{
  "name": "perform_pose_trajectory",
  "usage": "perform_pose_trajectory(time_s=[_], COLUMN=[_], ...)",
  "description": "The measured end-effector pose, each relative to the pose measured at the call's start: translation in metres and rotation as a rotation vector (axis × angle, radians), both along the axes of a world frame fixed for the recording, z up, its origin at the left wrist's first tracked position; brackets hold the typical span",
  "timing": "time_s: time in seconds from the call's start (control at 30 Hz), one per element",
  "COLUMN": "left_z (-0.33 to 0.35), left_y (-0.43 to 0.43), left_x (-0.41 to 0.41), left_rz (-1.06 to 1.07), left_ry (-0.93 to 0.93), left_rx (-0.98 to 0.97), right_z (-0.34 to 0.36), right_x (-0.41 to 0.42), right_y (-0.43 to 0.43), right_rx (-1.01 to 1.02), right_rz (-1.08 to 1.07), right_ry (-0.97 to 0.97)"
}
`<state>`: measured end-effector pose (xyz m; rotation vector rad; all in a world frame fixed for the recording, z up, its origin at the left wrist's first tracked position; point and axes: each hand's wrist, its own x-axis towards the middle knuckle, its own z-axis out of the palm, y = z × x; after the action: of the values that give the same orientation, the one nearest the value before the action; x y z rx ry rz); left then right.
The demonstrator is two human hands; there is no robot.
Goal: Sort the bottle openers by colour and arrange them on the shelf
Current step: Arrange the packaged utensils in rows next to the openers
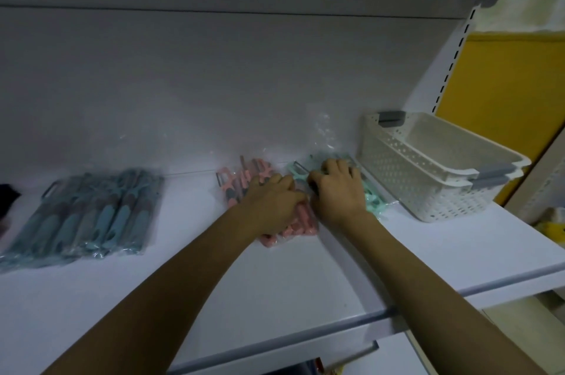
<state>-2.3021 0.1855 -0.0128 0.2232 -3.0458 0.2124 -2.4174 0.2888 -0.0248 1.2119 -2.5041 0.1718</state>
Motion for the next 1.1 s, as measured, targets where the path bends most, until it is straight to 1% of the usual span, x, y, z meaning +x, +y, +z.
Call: perform_pose_trajectory(time_s=[0.1,0.2,0.27,0.33,0.37,0.4,0.43,0.47,0.53,0.57,0.63,0.7,0.73,0.77,0.83,0.87,0.9,0.93,0.97,1.03,1.1], left_z=[0.000,-0.004,-0.010,-0.014,-0.015,-0.015,-0.014,-0.012,-0.011,-0.009,-0.002,0.002,0.004,0.006,0.003,0.001,0.001,0.003,0.006,0.014,0.020], left_y=[-0.002,-0.002,-0.001,-0.005,-0.010,-0.015,-0.020,-0.024,-0.027,-0.026,-0.026,-0.027,-0.027,-0.025,-0.023,-0.021,-0.020,-0.020,-0.020,-0.022,-0.025], left_x=[0.003,0.009,0.016,0.023,0.026,0.030,0.034,0.037,0.038,0.038,0.035,0.033,0.033,0.035,0.038,0.039,0.041,0.043,0.044,0.050,0.057], left_rz=[-0.013,-0.003,0.043,0.180,0.300,0.444,0.582,0.677,0.766,0.792,0.808,0.806,0.791,0.756,0.634,0.542,0.446,0.350,0.267,0.123,0.020], left_ry=[-0.014,-0.017,0.092,0.358,0.502,0.607,0.664,0.709,0.801,0.829,0.844,0.781,0.732,0.674,0.611,0.621,0.651,0.698,0.759,0.839,0.821], left_rx=[0.017,0.128,0.254,0.398,0.477,0.579,0.733,0.936,1.315,1.446,1.634,1.791,1.860,1.918,1.980,1.965,1.910,1.828,1.748,1.638,1.582], right_z=[0.004,0.015,0.016,0.010,0.006,0.002,0.000,-0.001,0.004,0.006,0.010,0.009,0.008,0.007,0.007,0.008,0.009,0.011,0.014,0.025,0.036], right_x=[-0.004,-0.008,-0.007,0.004,0.014,0.023,0.029,0.032,0.032,0.033,0.037,0.045,0.048,0.050,0.050,0.050,0.051,0.052,0.053,0.056,0.058], right_y=[-0.004,-0.009,-0.010,-0.010,-0.010,-0.013,-0.017,-0.021,-0.029,-0.034,-0.045,-0.056,-0.059,-0.061,-0.056,-0.050,-0.045,-0.040,-0.037,-0.032,-0.025], right_rx=[0.087,0.060,0.038,-0.024,-0.093,-0.161,-0.212,-0.246,-0.316,-0.341,-0.329,-0.313,-0.339,-0.390,-0.512,-0.584,-0.673,-0.761,-0.837,-0.935,-0.939], right_rz=[-0.084,-0.118,-0.082,-0.007,0.016,0.011,-0.019,-0.054,-0.099,-0.106,-0.087,-0.042,-0.020,-0.002,0.065,0.127,0.213,0.309,0.396,0.530,0.641], right_ry=[-0.017,-0.040,-0.014,-0.025,-0.104,-0.218,-0.345,-0.473,-0.709,-0.811,-0.924,-1.010,-1.104,-1.238,-1.505,-1.617,-1.707,-1.752,-1.743,-1.649,-1.573])
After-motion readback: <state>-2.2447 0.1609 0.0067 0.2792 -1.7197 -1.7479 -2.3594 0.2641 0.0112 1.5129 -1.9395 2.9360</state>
